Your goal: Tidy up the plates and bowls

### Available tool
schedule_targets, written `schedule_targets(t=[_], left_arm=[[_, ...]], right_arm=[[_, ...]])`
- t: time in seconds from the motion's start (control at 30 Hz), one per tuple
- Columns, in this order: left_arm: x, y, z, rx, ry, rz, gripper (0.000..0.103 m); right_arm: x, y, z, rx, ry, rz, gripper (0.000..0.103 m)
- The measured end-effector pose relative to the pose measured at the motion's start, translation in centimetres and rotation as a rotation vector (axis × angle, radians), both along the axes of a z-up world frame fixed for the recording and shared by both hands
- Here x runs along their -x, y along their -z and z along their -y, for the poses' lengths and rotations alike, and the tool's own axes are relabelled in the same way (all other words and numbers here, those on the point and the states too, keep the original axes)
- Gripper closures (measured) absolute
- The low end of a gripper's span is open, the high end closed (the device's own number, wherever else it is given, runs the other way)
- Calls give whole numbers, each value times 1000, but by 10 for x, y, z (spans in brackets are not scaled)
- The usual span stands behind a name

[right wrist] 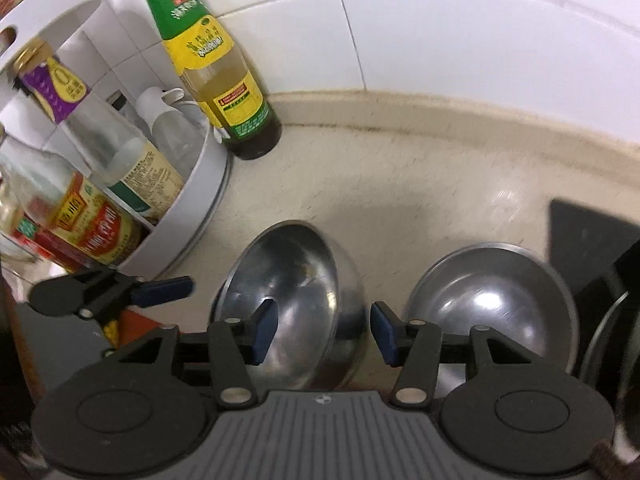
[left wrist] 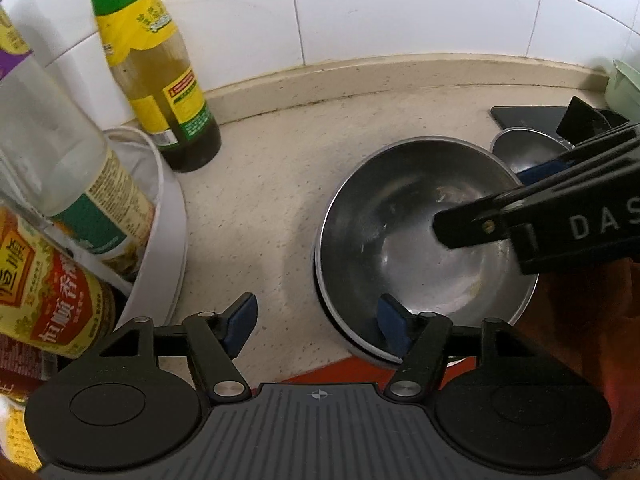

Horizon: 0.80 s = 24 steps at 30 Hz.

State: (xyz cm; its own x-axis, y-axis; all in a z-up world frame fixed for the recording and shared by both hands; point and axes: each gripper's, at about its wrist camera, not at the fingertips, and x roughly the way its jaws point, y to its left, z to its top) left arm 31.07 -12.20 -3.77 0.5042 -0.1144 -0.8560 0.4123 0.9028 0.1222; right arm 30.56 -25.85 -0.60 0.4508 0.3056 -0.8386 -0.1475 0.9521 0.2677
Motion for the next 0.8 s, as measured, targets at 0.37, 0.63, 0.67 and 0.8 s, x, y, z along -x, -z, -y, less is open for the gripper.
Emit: schedule_targets(t=[0.37, 0.63, 0.67, 0.8], left_arm=[[19, -17, 1, -9, 15, 43, 29], [38, -31, 8, -2, 40, 73, 28], [40, -32, 10, 0, 48, 76, 28], [49, -36, 21, -5, 83, 81, 27]], right_arm=[[18, -8, 10, 0, 29, 37, 56], [36, -18, 17, 2, 34, 61, 55], [38, -19, 19, 2, 37, 63, 55], [44, -20, 26, 3, 50, 66, 55]])
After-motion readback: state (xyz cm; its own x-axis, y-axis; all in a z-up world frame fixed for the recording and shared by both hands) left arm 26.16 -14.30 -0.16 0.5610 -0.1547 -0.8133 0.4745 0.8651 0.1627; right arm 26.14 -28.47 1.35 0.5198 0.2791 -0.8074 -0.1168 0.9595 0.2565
